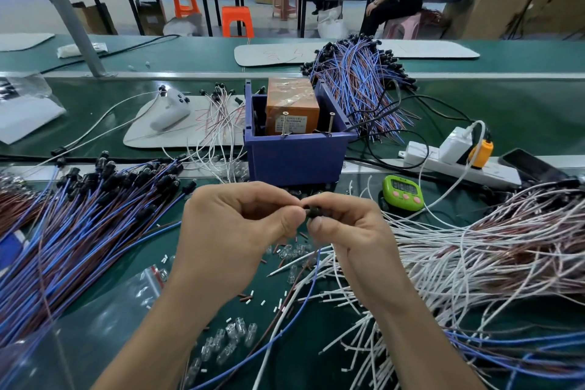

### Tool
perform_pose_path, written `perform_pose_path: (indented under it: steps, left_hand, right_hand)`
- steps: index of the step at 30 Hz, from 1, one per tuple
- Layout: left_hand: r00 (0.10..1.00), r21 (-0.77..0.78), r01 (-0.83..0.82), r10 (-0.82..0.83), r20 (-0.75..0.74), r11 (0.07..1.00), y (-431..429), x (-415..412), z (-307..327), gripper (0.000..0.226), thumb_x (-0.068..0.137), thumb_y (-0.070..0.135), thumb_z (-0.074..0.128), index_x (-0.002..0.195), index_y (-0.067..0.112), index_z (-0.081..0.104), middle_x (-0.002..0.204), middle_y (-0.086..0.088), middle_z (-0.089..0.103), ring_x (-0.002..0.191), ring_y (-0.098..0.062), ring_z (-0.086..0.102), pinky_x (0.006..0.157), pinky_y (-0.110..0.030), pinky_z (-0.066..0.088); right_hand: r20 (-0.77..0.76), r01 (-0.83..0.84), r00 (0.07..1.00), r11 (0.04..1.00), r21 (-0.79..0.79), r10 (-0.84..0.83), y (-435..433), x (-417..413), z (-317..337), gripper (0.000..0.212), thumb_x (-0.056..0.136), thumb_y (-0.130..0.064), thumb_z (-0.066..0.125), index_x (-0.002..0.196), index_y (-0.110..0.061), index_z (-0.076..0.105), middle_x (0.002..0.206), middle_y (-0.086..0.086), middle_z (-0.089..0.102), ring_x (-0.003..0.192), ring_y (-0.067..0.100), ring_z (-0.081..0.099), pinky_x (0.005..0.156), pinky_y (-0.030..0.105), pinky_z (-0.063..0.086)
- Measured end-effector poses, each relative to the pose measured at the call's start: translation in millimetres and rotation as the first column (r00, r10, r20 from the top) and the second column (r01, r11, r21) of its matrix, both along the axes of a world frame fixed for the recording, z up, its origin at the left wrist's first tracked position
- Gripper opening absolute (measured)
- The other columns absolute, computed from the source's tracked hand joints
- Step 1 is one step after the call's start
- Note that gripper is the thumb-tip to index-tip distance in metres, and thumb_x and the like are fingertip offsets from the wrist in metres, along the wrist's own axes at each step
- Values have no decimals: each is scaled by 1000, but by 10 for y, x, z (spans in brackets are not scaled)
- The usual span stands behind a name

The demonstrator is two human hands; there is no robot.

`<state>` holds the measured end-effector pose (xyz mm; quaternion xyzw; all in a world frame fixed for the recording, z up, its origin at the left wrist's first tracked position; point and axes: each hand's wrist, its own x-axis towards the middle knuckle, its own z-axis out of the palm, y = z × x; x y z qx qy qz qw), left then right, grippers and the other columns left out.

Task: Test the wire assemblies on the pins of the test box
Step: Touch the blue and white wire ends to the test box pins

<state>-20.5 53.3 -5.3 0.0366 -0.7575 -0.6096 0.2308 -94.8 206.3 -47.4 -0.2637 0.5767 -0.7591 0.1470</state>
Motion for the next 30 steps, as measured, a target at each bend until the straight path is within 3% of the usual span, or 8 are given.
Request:
perform_pose_path:
  steps: [4, 8, 15, 20, 26, 30]
  left_hand:
    - [994, -58, -39, 33, -102, 998, 25, 21, 16, 33, 66, 14, 93, 81, 41, 81, 75, 13, 78, 65, -6, 75, 61, -15, 57]
    - [987, -106, -32, 15, -158, 994, 54, 49, 25, 28, 67, 15, 89, 84, 36, 81, 75, 16, 77, 65, -6, 74, 63, -14, 57]
    - [978, -145, 5, -35, -204, 989, 99, 61, 29, 26, 71, 13, 89, 88, 31, 82, 80, 18, 78, 68, -5, 74, 66, -14, 56]
    - [985, -179, -14, -17, -173, 984, 86, 60, -7, 26, 71, 12, 90, 89, 31, 82, 81, 18, 78, 72, -7, 75, 67, -15, 57]
    - [989, -195, -57, 28, -146, 979, 81, 55, -10, 20, 71, 16, 89, 81, 33, 83, 78, 19, 77, 71, -6, 75, 67, -15, 56]
    - [992, -209, -85, 63, -107, 974, 96, 57, 1, 36, 68, 11, 94, 87, 39, 81, 74, 22, 75, 67, -2, 73, 64, -11, 54]
  right_hand:
    - [181, -49, 980, 978, -203, 86, 35, -39, 14, 23, 63, -11, 66, 81, -8, 79, 79, 9, 71, 69, 17, 55, 66, 23, 47]
    - [209, -106, 964, 957, -270, 165, 79, -72, 13, 27, 55, -13, 63, 76, -2, 74, 77, 12, 68, 74, 21, 52, 71, 28, 44]
    - [213, -102, 965, 966, -239, 155, 47, -58, 2, 28, 56, -10, 59, 77, -3, 76, 75, 12, 65, 78, 27, 46, 74, 34, 40]
    - [193, -74, 975, 982, -174, 108, 20, -21, 17, 32, 60, 3, 54, 76, -8, 79, 69, 8, 64, 69, 19, 52, 67, 24, 46]
    - [91, -45, 994, 996, -74, 52, 3, -14, 1, 30, 63, 0, 60, 78, -15, 81, 69, 2, 65, 69, 12, 55, 66, 20, 47]
    - [55, -37, 998, 998, -55, 40, -1, -20, -25, 25, 63, -13, 65, 81, -17, 81, 69, 3, 63, 70, 16, 53, 66, 21, 46]
